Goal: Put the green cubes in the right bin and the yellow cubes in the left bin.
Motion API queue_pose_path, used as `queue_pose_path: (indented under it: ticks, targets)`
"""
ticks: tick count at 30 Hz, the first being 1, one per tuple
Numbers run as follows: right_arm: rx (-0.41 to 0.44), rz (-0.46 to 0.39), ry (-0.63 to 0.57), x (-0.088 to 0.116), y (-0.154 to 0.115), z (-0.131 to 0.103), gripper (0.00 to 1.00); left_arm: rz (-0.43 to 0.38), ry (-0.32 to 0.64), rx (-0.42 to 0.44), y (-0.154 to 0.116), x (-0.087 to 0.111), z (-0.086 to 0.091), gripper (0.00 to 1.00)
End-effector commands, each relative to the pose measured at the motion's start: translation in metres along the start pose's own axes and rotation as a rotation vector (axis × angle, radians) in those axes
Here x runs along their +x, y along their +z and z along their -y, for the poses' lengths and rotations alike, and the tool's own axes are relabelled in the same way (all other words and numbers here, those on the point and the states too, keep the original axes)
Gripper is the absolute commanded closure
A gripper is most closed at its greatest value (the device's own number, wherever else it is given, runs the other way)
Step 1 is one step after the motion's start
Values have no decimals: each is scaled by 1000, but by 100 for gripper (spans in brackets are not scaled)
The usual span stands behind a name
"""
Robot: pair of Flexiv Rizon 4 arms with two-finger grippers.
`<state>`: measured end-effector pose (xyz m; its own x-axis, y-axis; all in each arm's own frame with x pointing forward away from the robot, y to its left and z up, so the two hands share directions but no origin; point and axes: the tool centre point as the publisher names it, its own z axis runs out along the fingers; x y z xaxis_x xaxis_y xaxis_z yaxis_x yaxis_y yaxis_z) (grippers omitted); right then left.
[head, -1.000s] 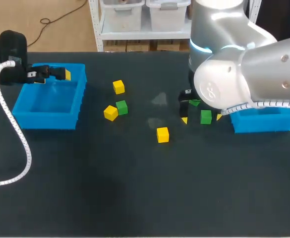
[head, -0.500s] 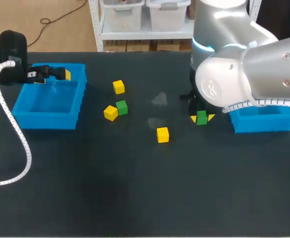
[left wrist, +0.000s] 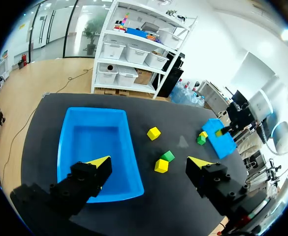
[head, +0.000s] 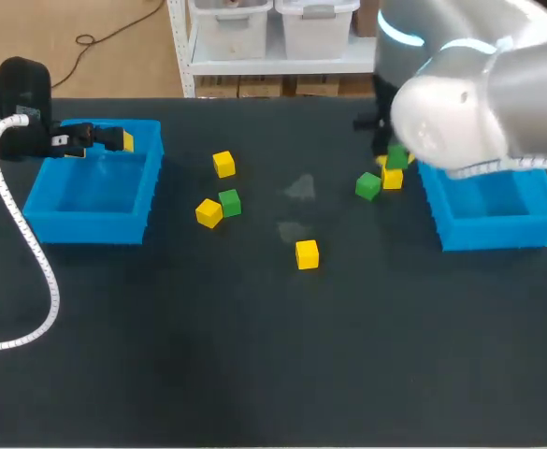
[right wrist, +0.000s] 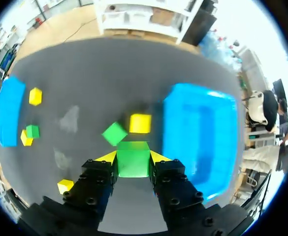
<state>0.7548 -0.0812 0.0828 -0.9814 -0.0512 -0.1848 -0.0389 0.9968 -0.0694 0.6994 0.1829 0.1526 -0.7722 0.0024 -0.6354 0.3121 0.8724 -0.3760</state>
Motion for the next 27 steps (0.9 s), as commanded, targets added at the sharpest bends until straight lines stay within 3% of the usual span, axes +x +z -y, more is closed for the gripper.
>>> queue_pose_path:
  ticks: [1, 13, 14, 15, 16, 22, 27]
  targets:
    - [-4, 115, 64, 16, -28, 34, 100, 7, 2, 11, 0, 1, -2, 0]
    - [70, 50, 311, 56, -7, 101, 100, 7, 2, 11, 0, 1, -2, 0]
    - [75, 42, 324, 58, -5, 104, 95, 7, 2, 11, 0, 1, -2, 0]
    - [69, 29, 330, 60, -2, 107, 52, 7, 2, 11, 0, 1, -2, 0]
    - [60, 30, 336, 61, 0, 107, 0, 7, 2, 11, 0, 1, -2, 0]
    - [50, 38, 318, 52, 2, 97, 0, 7, 2, 11, 0, 1, -2, 0]
    - [7, 95, 222, 16, -11, 75, 0, 7, 2, 11, 0, 1, -2, 0]
